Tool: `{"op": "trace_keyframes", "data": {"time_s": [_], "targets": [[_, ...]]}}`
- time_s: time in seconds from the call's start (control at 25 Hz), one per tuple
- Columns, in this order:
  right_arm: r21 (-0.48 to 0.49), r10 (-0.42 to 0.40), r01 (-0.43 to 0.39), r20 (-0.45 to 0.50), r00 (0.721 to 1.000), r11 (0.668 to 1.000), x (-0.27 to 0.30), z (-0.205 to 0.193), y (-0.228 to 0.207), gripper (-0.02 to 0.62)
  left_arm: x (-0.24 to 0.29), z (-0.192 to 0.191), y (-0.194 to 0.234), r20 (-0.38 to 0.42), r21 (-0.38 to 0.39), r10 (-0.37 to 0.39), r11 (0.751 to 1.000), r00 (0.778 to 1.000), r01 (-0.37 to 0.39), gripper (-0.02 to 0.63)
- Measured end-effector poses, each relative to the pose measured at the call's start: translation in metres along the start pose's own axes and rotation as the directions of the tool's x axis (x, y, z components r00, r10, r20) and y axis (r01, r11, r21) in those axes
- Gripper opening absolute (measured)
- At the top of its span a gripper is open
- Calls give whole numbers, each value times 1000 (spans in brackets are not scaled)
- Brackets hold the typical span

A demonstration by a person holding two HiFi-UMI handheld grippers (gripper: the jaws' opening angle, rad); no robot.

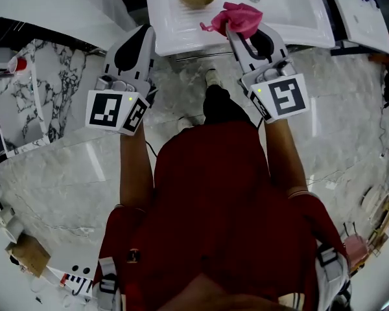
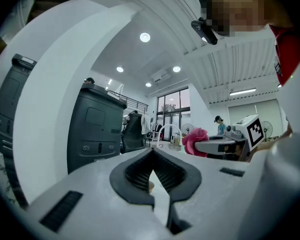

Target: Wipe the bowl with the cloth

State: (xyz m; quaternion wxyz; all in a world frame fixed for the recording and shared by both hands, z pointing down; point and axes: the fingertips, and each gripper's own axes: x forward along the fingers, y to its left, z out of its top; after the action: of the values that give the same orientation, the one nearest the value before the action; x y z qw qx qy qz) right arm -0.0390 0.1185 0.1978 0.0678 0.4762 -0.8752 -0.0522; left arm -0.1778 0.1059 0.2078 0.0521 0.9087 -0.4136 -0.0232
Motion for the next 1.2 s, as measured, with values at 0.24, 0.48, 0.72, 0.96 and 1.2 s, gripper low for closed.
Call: {"op": "trace_keyframes", "data": {"time_s": [0.24,0.48,0.72,0.96,1.2], "targets": [[7,50,-50,-11,999,999,45,-19,-58,51,66,-12,25,-54,-4,35,999,998,-35,6],[34,125,-124,-19,992,992,90,-37,-102,49,118,-27,47,-114,-6,79,997,990,-81,6],[30,216,-215,-15,976,976,125,-52,-122,51,157,-44,66,-168,-15,132,991,977,-136,6],[39,295,-294,-44,954,955,147,-72,-140,49,191,-66,75,-252,-24,169,983,953,-181,6],[47,359,-357,-46,932,933,162,-84,-154,49,206,-92,81,-360,-59,210,967,909,-247,6]]}}
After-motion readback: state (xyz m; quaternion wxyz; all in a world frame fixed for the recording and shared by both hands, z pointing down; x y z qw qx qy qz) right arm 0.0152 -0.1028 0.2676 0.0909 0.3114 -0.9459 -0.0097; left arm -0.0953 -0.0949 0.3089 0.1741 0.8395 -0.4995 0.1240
